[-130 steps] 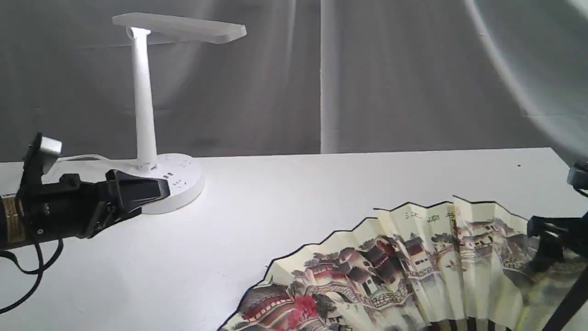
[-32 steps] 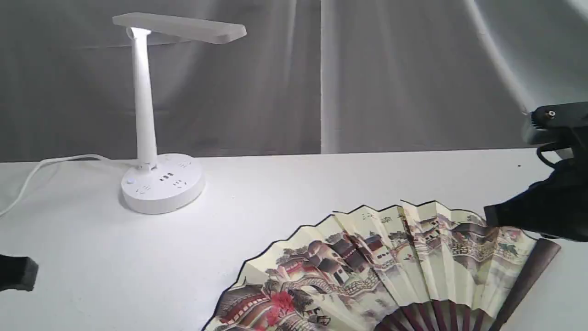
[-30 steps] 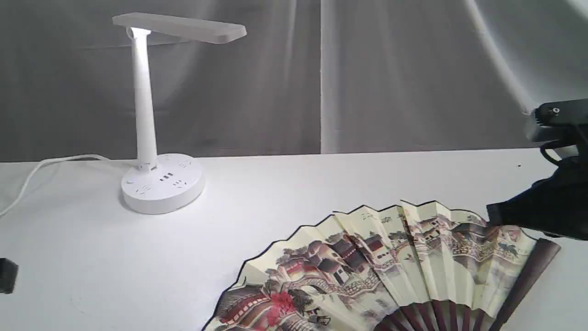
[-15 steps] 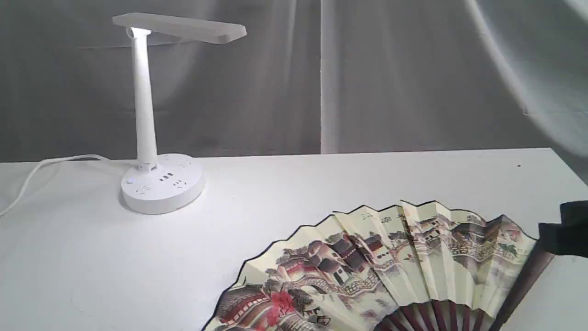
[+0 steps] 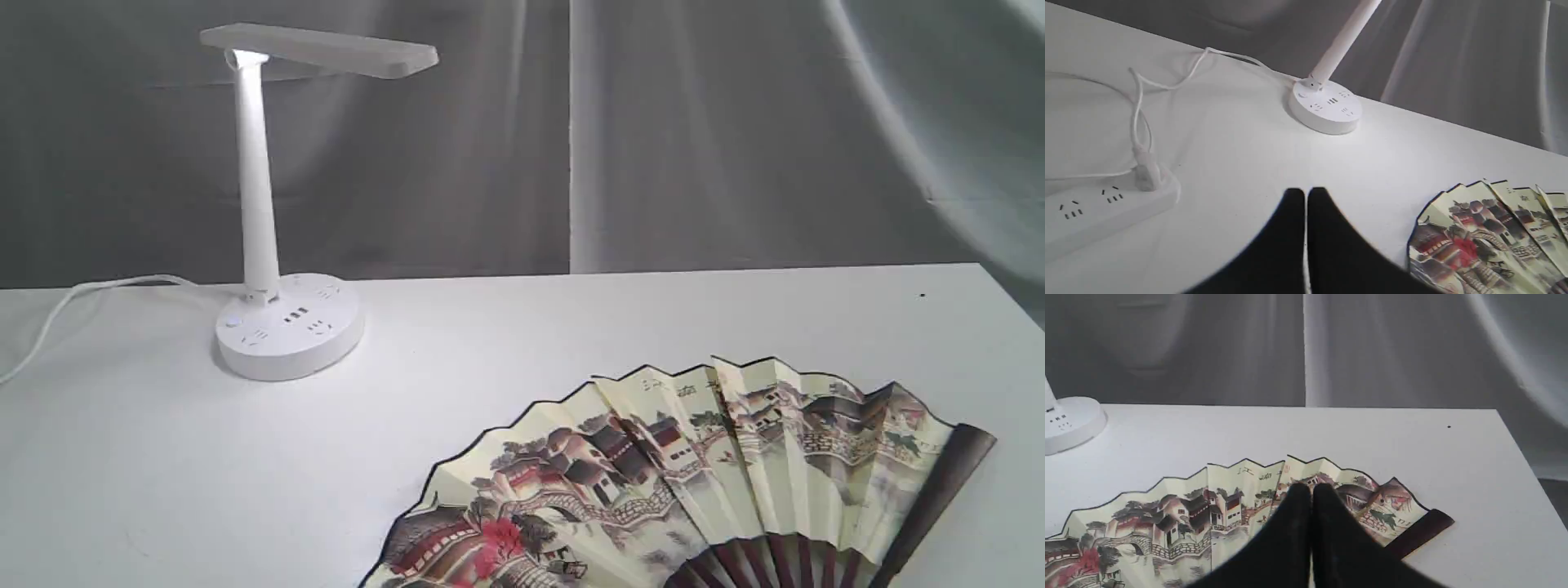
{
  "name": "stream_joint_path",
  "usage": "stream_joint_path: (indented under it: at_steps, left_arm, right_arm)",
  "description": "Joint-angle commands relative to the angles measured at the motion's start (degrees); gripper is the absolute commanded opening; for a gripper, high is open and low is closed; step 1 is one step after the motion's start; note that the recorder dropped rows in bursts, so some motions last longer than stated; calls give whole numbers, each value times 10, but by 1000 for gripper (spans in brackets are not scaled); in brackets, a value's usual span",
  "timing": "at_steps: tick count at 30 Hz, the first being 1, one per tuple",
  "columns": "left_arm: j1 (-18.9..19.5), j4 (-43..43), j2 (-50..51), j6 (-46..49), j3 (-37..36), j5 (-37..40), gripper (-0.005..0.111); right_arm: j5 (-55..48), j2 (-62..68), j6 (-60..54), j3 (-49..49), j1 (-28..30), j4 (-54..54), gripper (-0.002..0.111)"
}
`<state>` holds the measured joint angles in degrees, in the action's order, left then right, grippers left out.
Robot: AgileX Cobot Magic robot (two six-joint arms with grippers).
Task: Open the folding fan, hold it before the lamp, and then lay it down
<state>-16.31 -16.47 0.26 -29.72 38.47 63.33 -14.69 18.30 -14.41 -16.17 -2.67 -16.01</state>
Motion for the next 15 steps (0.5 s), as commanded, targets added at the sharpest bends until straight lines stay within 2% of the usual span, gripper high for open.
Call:
stream_joint_path:
  at_steps: [1,5,15]
  left_arm:
    - [-3,-12,-3,9,-3,8,0]
    - [-3,-12,-3,19,-3,8,0]
    - [-3,-4,-3,18,-3,7,0]
  right_arm:
    - [8,-91,1,41,0,1,0]
    - [3,-179,1,67,0,1,0]
    - [31,-181,13,147,-1,-1,0]
